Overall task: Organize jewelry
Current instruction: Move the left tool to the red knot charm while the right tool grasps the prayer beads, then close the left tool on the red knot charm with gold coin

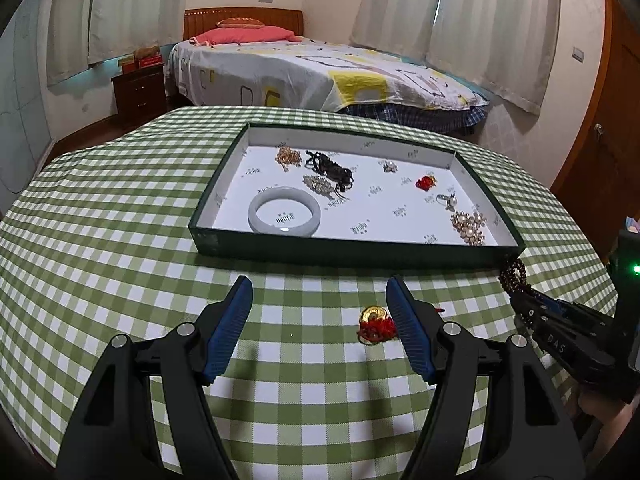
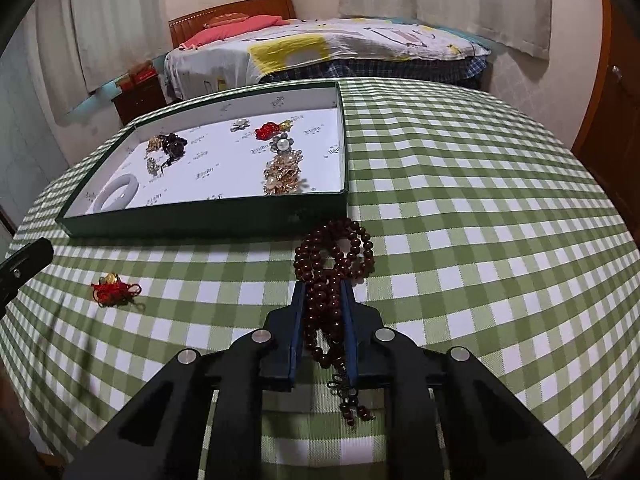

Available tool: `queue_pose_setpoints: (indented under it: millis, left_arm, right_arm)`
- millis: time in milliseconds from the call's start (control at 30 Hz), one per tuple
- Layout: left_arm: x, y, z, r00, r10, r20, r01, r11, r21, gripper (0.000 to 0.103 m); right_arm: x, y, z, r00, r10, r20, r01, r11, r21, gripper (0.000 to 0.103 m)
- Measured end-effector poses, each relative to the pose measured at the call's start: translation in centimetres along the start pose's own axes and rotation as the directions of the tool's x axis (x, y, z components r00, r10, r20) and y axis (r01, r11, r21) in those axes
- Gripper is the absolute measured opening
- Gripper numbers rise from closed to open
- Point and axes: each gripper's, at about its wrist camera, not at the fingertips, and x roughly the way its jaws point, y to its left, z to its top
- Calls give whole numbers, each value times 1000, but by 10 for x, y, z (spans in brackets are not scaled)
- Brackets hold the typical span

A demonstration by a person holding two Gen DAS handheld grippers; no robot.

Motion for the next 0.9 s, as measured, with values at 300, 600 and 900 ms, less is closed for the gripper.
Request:
queue_pose_setpoints:
  millis: [300,600,900]
  left_arm:
    - [11,-14,-9,999,-3,-43,4,1000,21,68]
    - [29,-33,-13,997,-9,-71,14,998,66,68]
    - [45,-41,-15,991,-47,-127,58,995,85,49]
  right_arm:
    - [-21,-8,-2,998,-19,62,19,1000,-7,11]
    - [-34,-32,2,995,-23,97,17,998,57,11]
    - [-35,-35,2,995,-11,102,4,997,71,11]
